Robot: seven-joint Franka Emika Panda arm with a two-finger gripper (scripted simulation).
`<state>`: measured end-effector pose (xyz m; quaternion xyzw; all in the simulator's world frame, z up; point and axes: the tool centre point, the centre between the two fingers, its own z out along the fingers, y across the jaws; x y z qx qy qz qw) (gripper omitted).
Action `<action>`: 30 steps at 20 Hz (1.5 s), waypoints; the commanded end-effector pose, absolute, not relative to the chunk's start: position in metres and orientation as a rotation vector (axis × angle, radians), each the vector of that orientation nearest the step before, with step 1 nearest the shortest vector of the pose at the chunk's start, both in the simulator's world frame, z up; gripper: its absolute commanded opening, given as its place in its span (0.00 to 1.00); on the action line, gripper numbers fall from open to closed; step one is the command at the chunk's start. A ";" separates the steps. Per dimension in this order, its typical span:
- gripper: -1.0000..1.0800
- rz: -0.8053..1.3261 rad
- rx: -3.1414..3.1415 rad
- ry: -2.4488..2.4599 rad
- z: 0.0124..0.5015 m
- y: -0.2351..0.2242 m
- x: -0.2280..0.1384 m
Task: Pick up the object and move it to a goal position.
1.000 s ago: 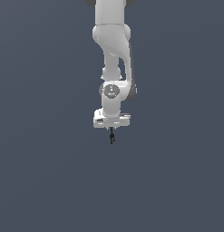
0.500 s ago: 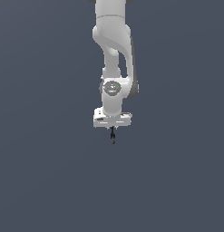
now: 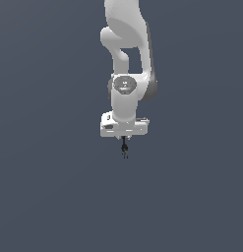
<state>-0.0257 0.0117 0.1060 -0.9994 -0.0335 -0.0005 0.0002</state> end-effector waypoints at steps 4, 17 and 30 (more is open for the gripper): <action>0.00 -0.001 -3.139 -0.104 0.155 0.018 0.001; 0.00 0.000 -3.140 -0.102 0.253 0.030 0.060; 0.00 0.000 -3.140 -0.101 0.295 0.036 0.088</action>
